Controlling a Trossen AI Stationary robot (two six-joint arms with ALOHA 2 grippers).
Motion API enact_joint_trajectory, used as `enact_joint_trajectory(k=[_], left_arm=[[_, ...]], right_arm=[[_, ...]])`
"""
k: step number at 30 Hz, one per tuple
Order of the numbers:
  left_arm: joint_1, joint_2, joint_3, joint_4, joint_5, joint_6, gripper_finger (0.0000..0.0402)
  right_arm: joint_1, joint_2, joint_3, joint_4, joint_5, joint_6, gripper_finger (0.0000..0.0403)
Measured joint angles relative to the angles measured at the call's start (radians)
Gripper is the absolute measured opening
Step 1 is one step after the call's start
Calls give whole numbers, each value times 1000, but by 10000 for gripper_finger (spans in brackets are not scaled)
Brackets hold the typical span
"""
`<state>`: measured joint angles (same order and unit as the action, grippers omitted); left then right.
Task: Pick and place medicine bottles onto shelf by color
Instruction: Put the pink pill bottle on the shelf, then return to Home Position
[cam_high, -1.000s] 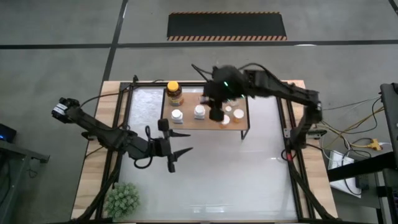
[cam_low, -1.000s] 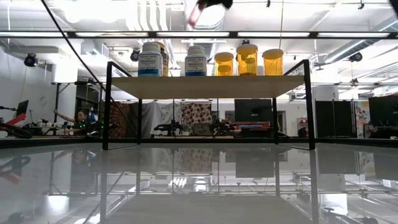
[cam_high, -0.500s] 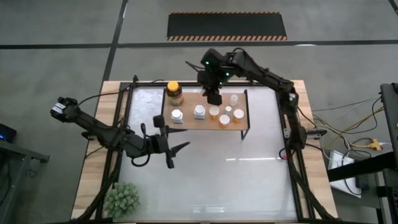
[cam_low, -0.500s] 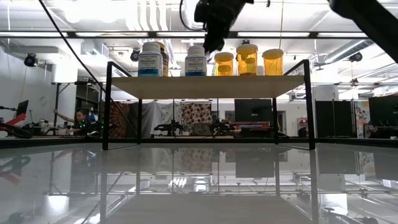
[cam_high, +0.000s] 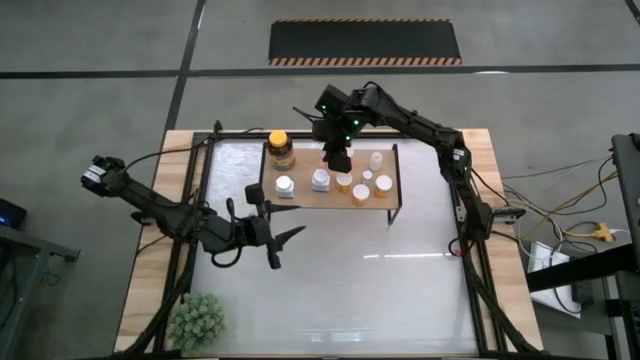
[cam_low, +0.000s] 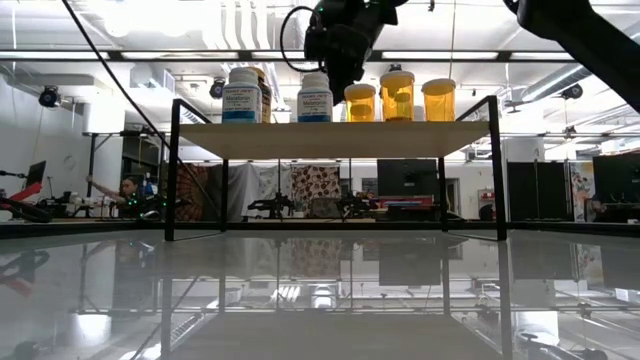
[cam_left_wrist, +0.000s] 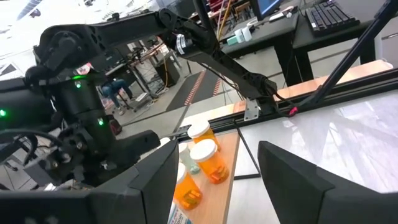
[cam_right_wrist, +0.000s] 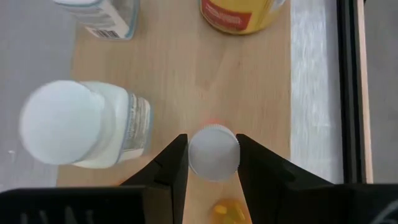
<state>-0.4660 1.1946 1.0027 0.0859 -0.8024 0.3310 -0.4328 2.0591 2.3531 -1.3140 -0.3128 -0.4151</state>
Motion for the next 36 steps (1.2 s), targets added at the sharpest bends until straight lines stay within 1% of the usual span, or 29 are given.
enact_joint_trajectory(k=[7, 17, 22, 24, 26, 28, 30, 32, 34, 36], left_arm=[[0, 0, 0, 1, 0, 17, 203], [0, 0, 0, 2, 0, 17, 203], [0, -6, 0, 1, 0, 17, 203], [-12, -23, 0, -13, -7, 17, 203], [-46, -55, -4, -54, -22, 10, 203], [-97, -88, -25, -66, -22, -10, 203], [-148, -117, -70, -48, -19, -34, 203], [-190, -138, -125, -10, -24, -61, 203], [-225, -152, -175, 45, -57, -67, 203], [-258, -176, -206, 61, -96, -63, 203]], right_arm=[[5, 12, 0, -6, 75, 23, 115], [8, 12, 0, -5, 77, 22, 170], [9, -20, 0, -7, 78, 22, 185], [10, -59, 0, -16, 70, 37, 186], [14, -114, -6, -27, 14, 56, 187], [32, -181, -28, -32, -64, 60, 187], [73, -257, -72, -18, -96, 79, 185], [131, -345, -151, 30, -100, 100, 179], [206, -435, -257, 118, -84, 131, 170], [298, -531, -386, 218, -7, 168, 161]])
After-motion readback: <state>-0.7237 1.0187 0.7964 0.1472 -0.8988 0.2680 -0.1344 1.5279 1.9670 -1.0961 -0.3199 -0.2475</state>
